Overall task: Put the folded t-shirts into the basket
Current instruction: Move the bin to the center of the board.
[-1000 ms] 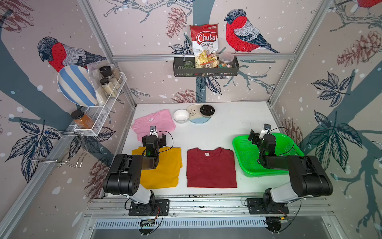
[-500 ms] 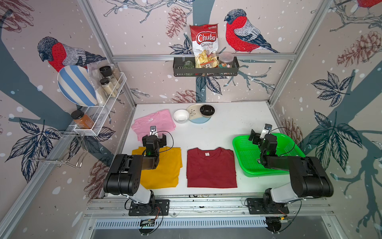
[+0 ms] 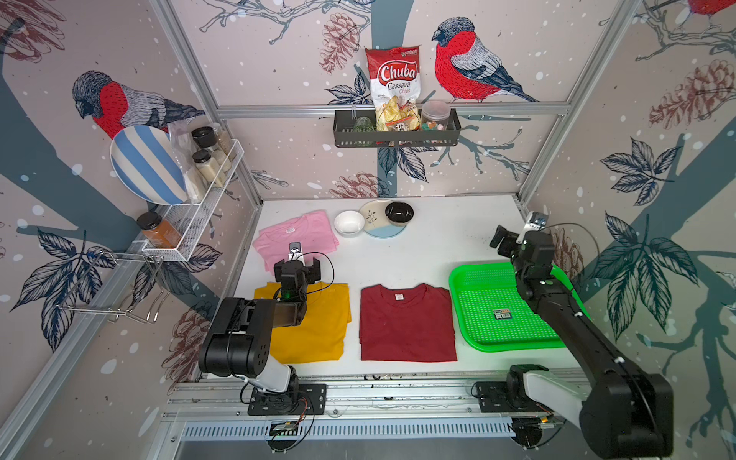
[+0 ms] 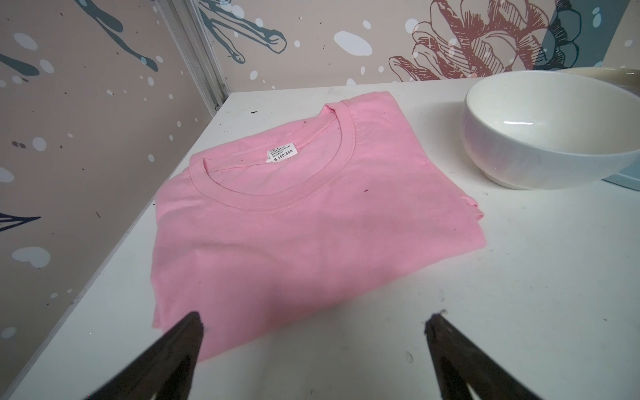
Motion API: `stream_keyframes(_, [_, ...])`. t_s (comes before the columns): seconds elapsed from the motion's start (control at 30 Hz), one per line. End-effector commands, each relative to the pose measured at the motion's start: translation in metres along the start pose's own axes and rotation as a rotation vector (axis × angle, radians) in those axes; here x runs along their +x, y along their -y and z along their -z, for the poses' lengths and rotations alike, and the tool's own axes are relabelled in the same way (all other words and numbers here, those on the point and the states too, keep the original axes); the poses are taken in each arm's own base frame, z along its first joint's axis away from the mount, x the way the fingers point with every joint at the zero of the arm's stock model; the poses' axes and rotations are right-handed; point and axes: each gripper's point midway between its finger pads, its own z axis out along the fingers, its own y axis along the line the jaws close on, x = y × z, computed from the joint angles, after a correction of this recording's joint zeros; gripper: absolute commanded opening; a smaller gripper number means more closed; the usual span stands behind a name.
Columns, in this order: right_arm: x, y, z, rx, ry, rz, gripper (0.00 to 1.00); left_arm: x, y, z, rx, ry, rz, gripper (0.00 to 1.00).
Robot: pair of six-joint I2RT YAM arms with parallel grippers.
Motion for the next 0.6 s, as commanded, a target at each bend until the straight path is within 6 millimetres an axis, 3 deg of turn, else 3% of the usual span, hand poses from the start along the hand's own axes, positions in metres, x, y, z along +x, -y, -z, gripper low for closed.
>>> stream_keyframes(0.0, [0.024, 0.051, 0.029, 0.298, -0.236, -0.152, 1.0, -0.02, 0.018, 0.005, 0.108, 0.012, -0.043, 0.99])
stream_keyframes(0.1, [0.034, 0.081, 0.055, 0.457, -0.338, -0.309, 1.0, -0.034, 0.049, 0.019, 0.31, -0.045, -0.152, 0.97])
stream_keyframes(0.2, [0.055, 0.08, 0.065, 0.376, -0.433, -0.445, 1.0, -0.04, 0.085, 0.046, 0.582, -0.143, -0.261, 0.97])
stream_keyframes(0.33, [0.092, 0.07, 0.075, 0.357, -0.584, -0.505, 1.0, -0.033, 0.11, 0.088, 0.824, -0.342, -0.315, 0.97])
stream_keyframes(0.43, [0.112, 0.045, 0.072, 0.304, -0.688, -0.442, 1.0, -0.025, 0.108, 0.112, 0.894, -0.47, -0.377, 0.97])
stream_keyframes(0.57, [0.125, 0.025, 0.056, 0.379, -0.749, -0.359, 1.0, -0.016, 0.088, 0.108, 0.796, -0.529, -0.464, 0.97])
